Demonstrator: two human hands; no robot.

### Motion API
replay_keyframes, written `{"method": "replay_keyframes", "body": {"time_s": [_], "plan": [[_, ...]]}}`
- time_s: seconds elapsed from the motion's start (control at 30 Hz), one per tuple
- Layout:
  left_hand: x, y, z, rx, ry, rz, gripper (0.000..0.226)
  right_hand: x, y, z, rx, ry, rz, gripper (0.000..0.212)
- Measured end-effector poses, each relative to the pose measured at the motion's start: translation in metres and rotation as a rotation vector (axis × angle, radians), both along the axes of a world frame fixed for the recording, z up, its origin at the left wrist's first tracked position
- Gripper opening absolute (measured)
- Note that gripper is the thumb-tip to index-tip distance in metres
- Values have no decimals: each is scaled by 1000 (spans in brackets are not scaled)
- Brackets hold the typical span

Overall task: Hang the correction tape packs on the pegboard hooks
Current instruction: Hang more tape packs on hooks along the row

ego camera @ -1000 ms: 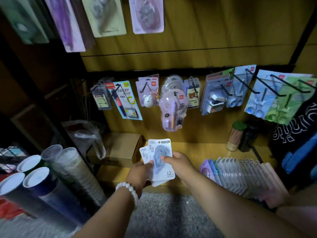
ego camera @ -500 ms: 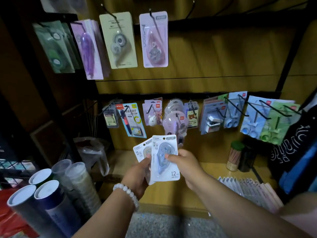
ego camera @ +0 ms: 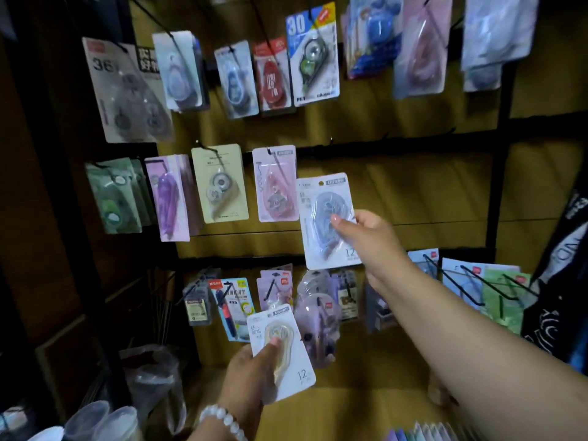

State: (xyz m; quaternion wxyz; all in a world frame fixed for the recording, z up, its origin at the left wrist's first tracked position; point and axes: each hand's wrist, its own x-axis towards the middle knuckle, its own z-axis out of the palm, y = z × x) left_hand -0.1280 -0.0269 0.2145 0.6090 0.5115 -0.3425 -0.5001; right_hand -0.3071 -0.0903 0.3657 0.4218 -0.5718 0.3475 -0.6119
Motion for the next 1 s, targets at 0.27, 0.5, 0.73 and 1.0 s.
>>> {"method": "replay_keyframes", "body": {"time_s": [0.27, 0.5, 0.73, 1.0], "plan": [[-4, 1, 14, 13, 21, 2, 17, -1, -10, 55, -110, -32, -87, 5], [-4, 4, 18, 37, 50, -16, 23, -1, -22, 55, -53, -4, -115, 21], [-10, 2, 18, 35, 54, -31, 23, 11, -60, 63, 47, 71, -273, 22], [-15, 2, 18, 41, -20, -24, 22, 8, -82, 37, 151, 276, -427, 45]]}}
